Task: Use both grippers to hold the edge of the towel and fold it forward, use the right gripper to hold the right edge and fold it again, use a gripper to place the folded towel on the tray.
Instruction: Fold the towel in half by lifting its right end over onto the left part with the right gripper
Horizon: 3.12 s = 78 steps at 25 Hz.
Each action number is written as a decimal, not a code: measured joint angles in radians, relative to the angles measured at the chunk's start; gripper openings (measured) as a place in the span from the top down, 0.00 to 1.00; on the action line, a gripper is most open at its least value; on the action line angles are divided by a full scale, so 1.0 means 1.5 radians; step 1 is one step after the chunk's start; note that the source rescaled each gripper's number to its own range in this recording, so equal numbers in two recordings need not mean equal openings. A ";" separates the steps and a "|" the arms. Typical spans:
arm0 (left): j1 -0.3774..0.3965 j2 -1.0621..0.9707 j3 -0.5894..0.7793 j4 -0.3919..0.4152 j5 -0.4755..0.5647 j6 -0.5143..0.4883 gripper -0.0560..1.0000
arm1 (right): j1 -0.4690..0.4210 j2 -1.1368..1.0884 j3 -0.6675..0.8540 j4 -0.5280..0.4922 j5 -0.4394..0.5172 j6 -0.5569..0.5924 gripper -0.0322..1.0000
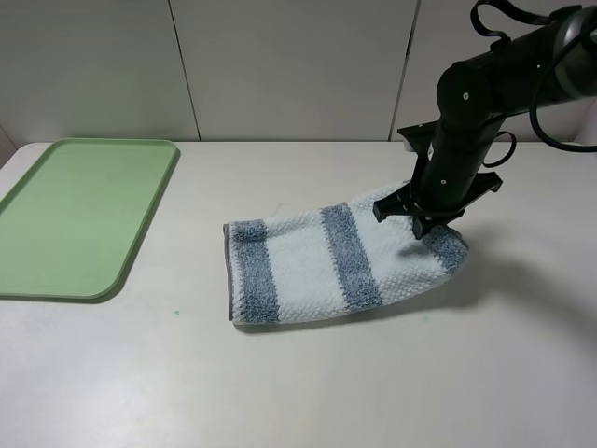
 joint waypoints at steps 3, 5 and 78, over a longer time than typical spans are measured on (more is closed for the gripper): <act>0.000 0.000 0.000 0.000 0.000 0.000 0.08 | -0.001 0.000 -0.026 -0.016 0.032 -0.001 0.88; 0.000 0.000 0.000 0.000 0.000 0.000 0.08 | -0.008 0.000 -0.038 -0.017 0.045 -0.002 0.88; 0.000 0.000 0.000 0.000 -0.001 0.000 0.08 | 0.107 -0.077 -0.075 -0.026 0.147 0.060 0.88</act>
